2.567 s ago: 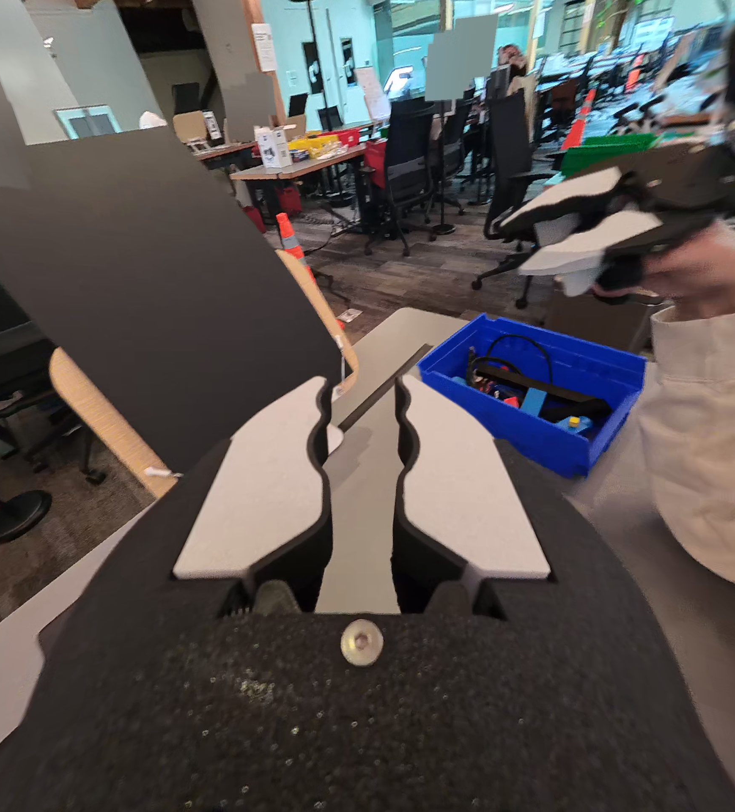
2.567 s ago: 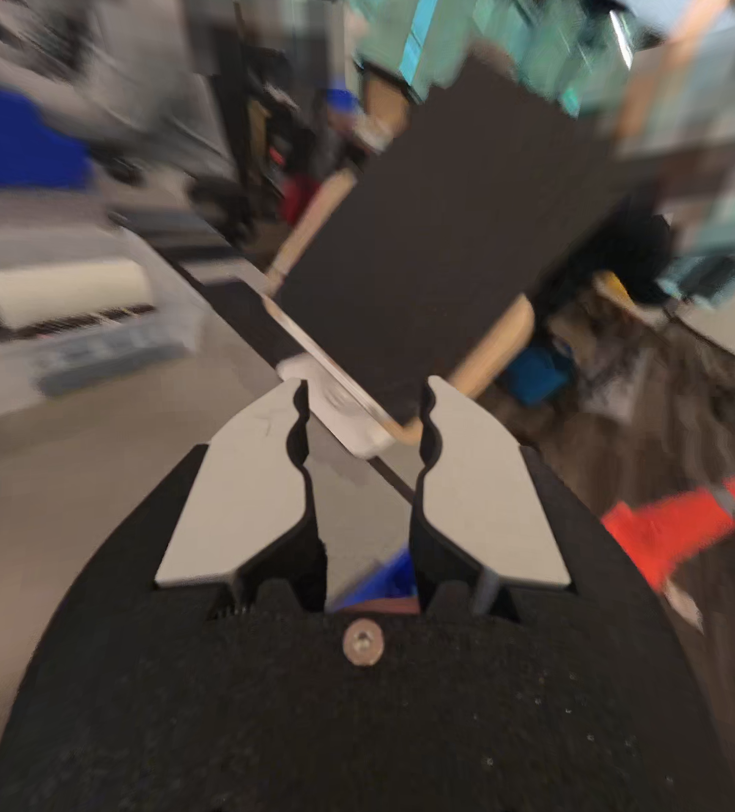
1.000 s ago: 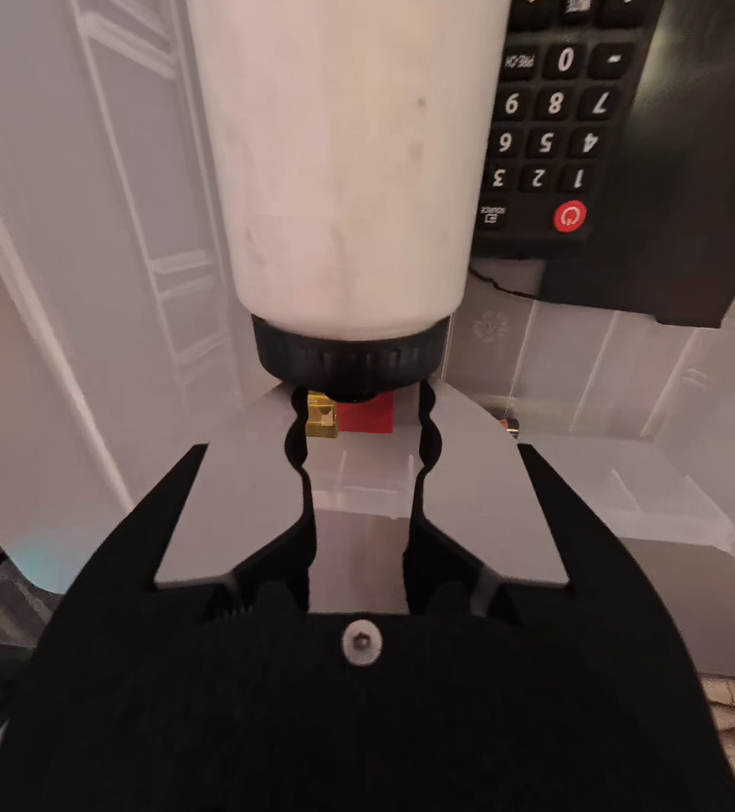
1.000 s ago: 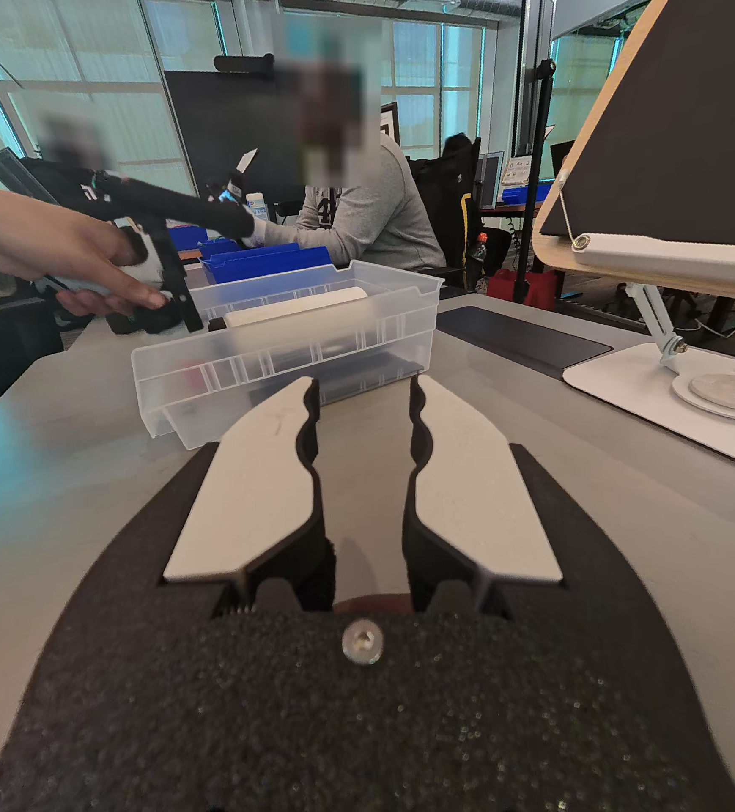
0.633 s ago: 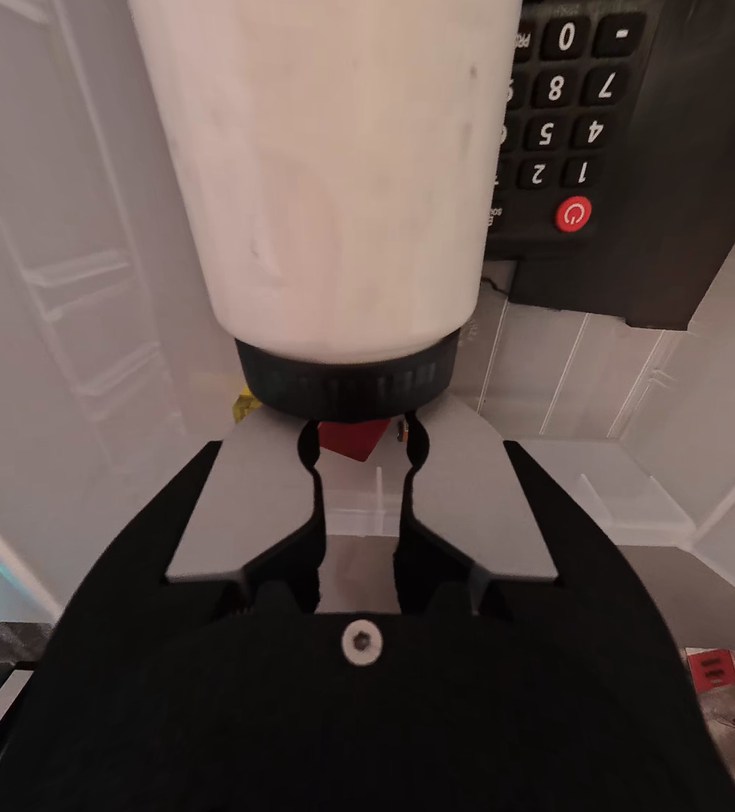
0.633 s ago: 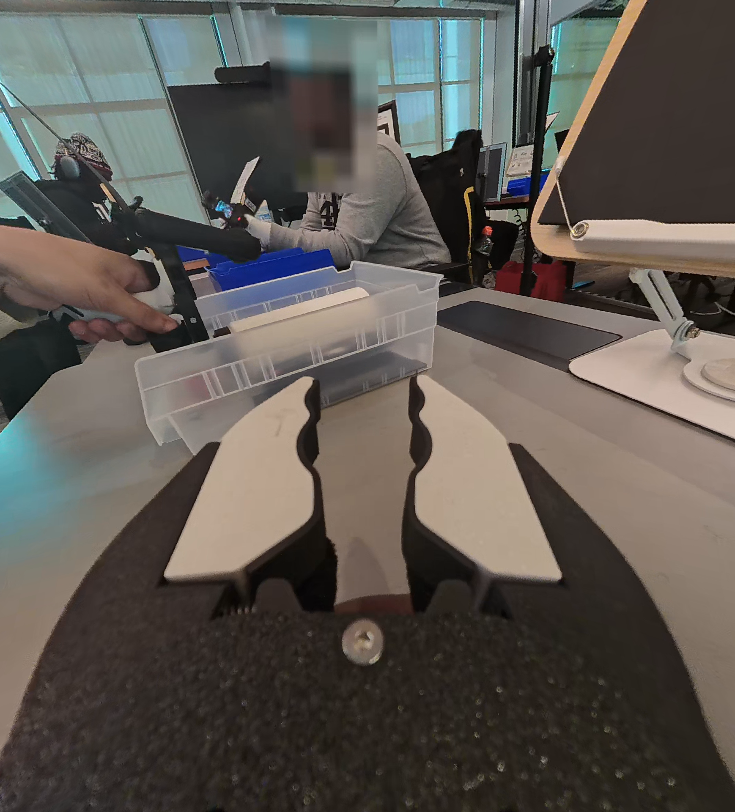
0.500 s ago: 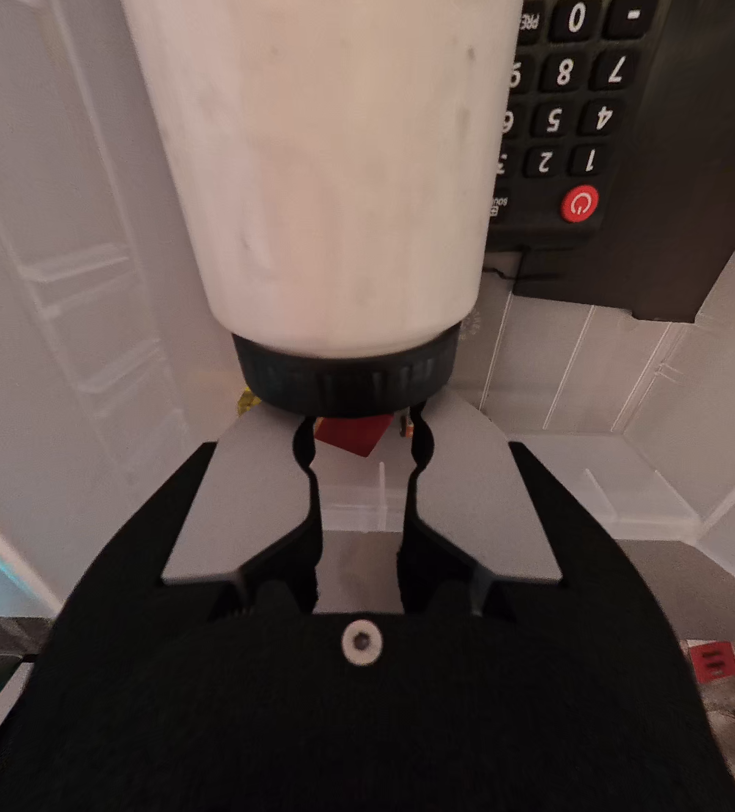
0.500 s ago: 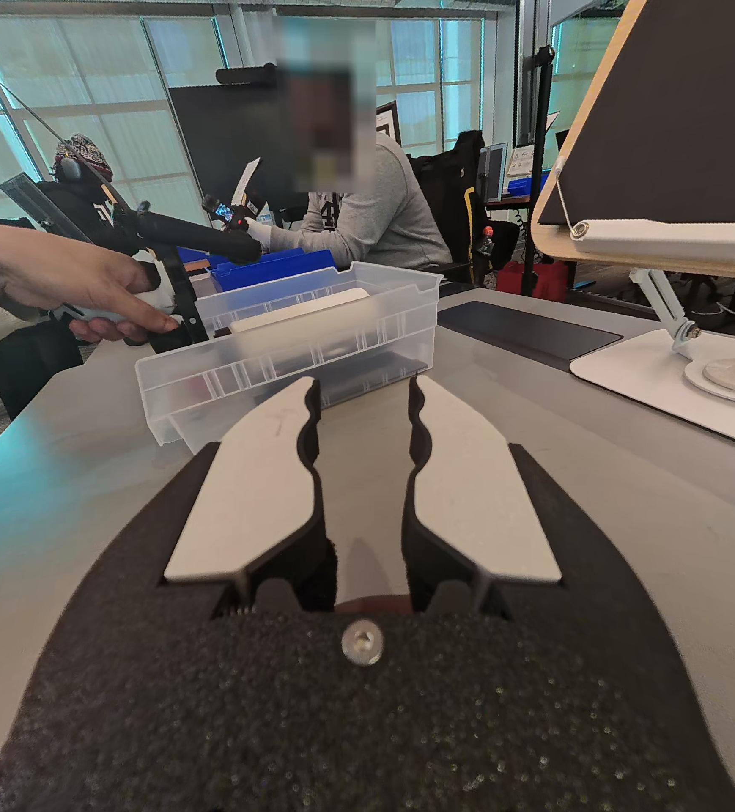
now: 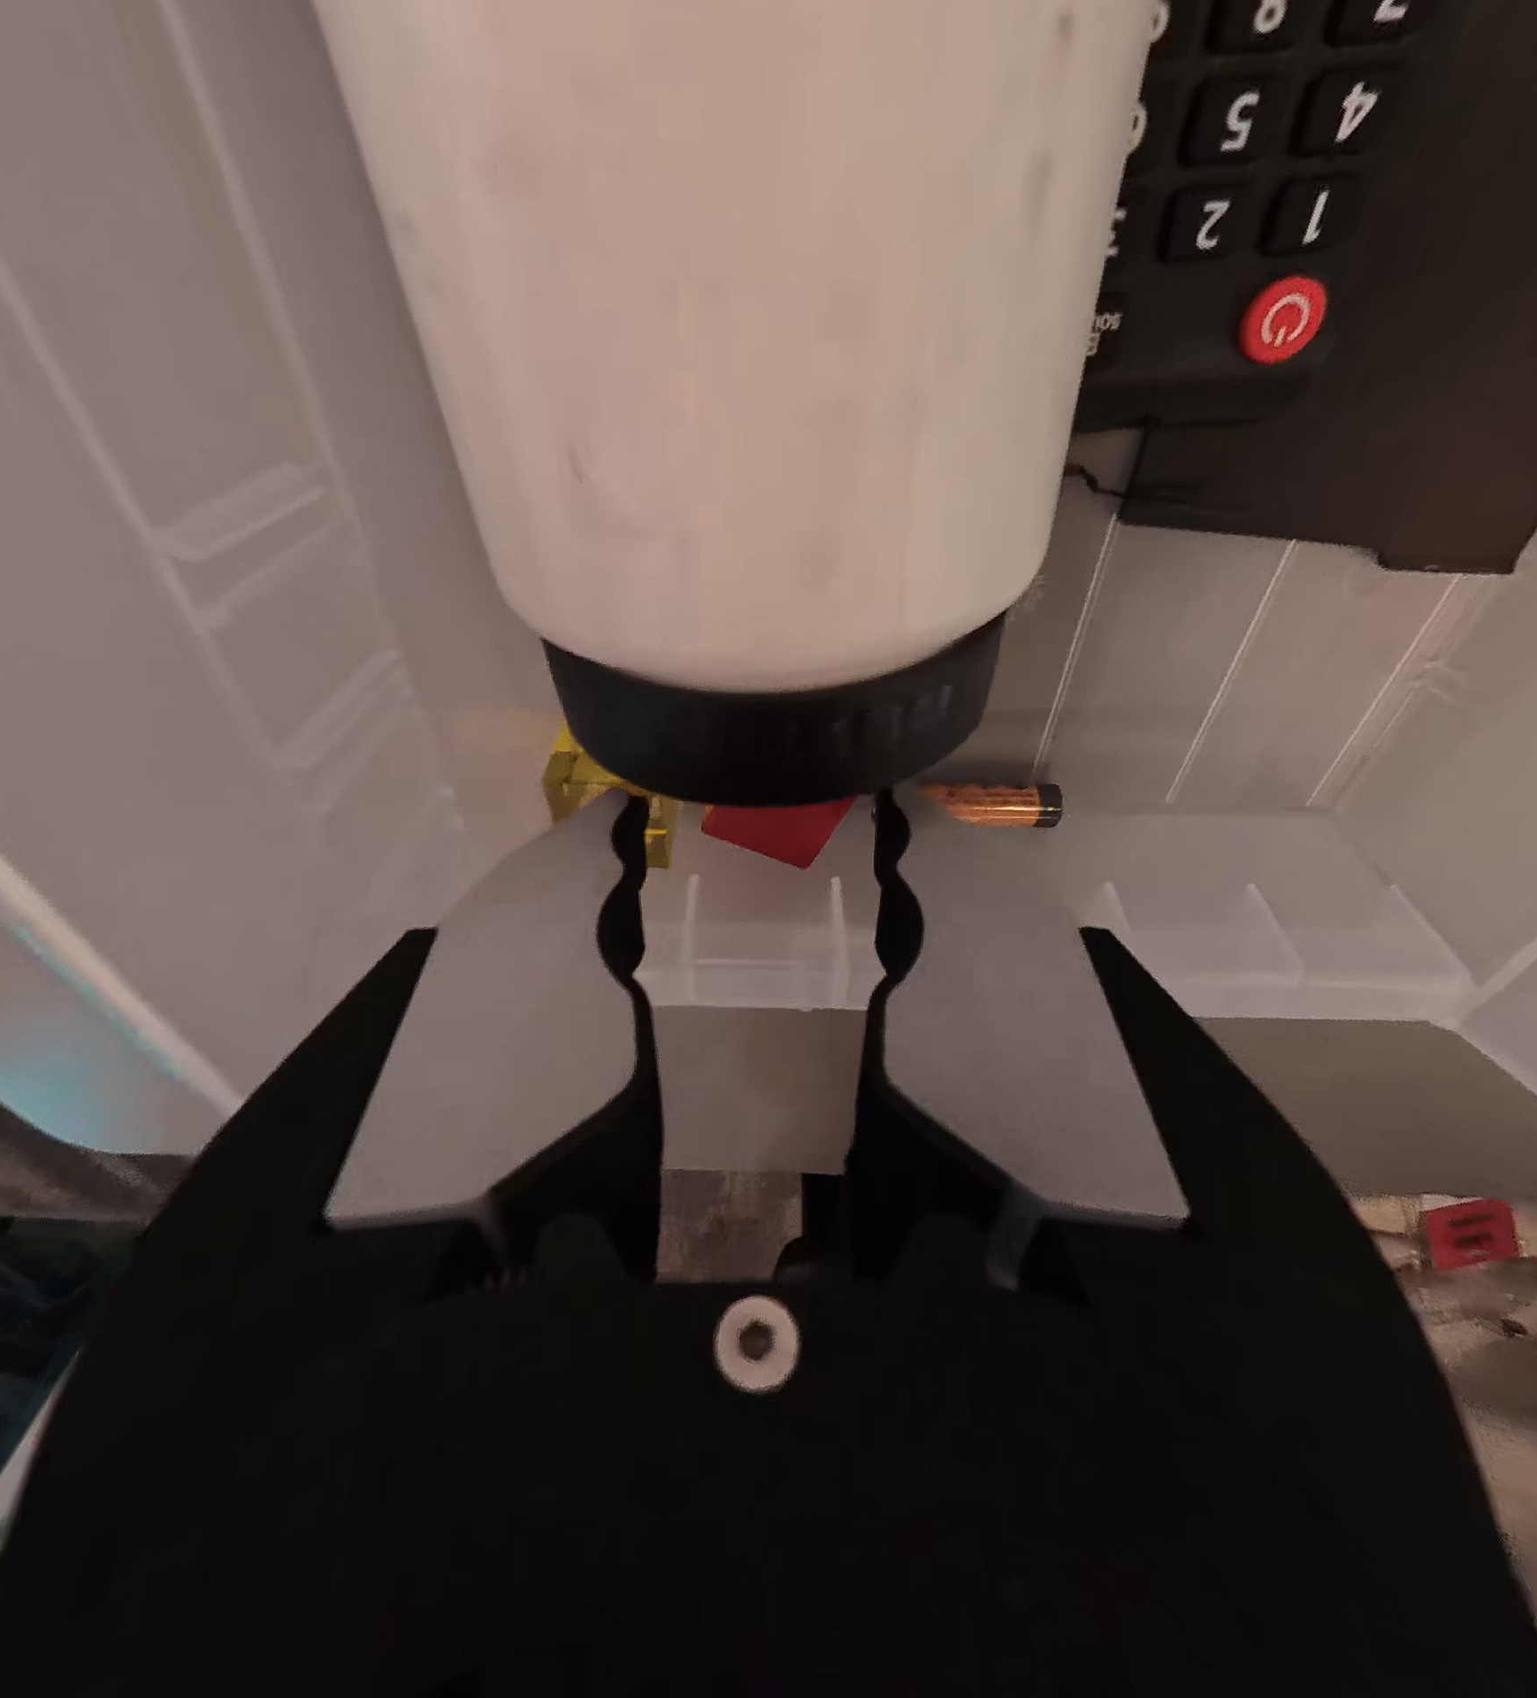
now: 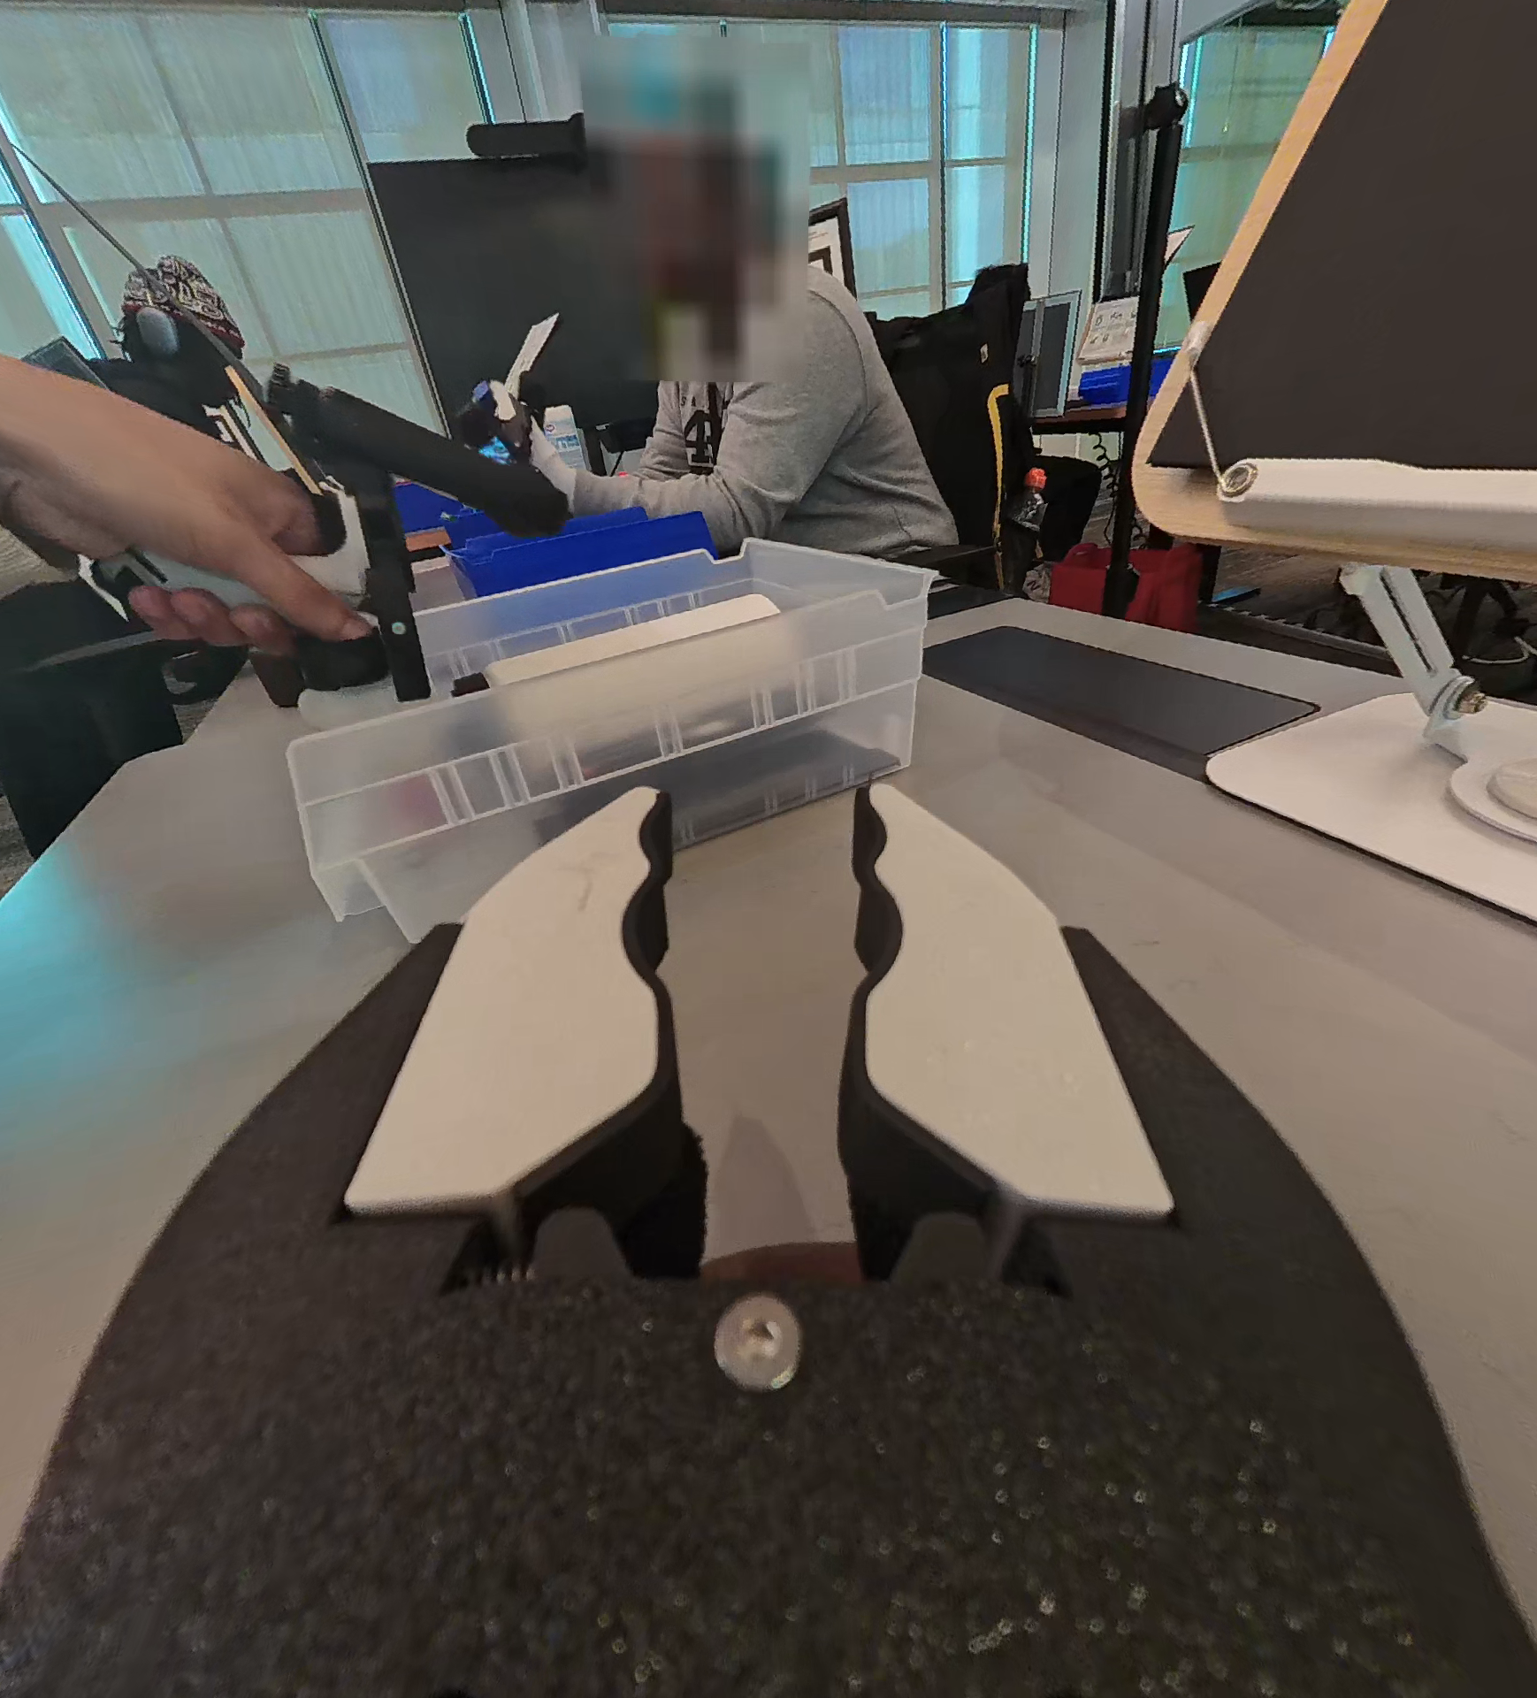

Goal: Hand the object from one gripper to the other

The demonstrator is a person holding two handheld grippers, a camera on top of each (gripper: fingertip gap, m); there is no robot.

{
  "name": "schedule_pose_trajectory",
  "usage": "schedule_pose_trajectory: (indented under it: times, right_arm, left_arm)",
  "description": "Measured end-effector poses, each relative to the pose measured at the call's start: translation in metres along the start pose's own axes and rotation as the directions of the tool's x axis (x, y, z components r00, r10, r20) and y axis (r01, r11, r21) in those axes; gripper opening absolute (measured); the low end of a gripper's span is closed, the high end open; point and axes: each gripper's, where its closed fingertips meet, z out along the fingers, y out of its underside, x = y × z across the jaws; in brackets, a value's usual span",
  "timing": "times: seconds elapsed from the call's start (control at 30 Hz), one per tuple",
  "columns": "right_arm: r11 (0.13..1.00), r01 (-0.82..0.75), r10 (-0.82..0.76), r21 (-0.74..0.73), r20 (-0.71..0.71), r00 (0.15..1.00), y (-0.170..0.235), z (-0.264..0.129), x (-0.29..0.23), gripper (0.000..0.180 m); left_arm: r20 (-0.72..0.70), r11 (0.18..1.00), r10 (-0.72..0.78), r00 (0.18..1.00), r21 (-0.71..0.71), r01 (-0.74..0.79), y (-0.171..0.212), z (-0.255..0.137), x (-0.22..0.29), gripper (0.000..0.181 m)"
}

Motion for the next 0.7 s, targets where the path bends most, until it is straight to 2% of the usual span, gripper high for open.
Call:
schedule_pose_trajectory:
  times: [0.17,0.27,0.37,0.5,0.7]
  right_arm:
    - [1.000,0.016,-0.016,-0.004,0.010,1.000,0.001,0.000,-0.003,0.037]
    - [1.000,0.028,-0.028,-0.008,0.013,1.000,0.001,0.001,-0.005,0.037]
    - [0.999,0.035,-0.035,-0.012,0.020,0.999,0.002,0.000,-0.007,0.037]
    - [0.999,0.033,-0.033,-0.014,0.024,0.999,0.002,-0.001,-0.007,0.037]
    - [1.000,0.019,-0.018,-0.012,0.024,1.000,0.001,-0.001,-0.005,0.037]
  left_arm:
    - [0.109,0.998,-0.003,0.994,-0.069,0.011,0.003,0.003,-0.011,0.040]
    - [0.247,0.991,0.087,0.965,-0.122,-0.059,0.007,0.007,-0.016,0.049]
    - [0.280,0.993,0.085,0.956,-0.107,-0.057,0.004,0.007,-0.016,0.043]
    - [0.275,0.991,0.121,0.954,-0.093,-0.099,0.006,0.005,-0.010,0.028]
    - [0.169,0.992,0.124,0.978,-0.038,-0.119,0.003,0.003,0.004,0.028]
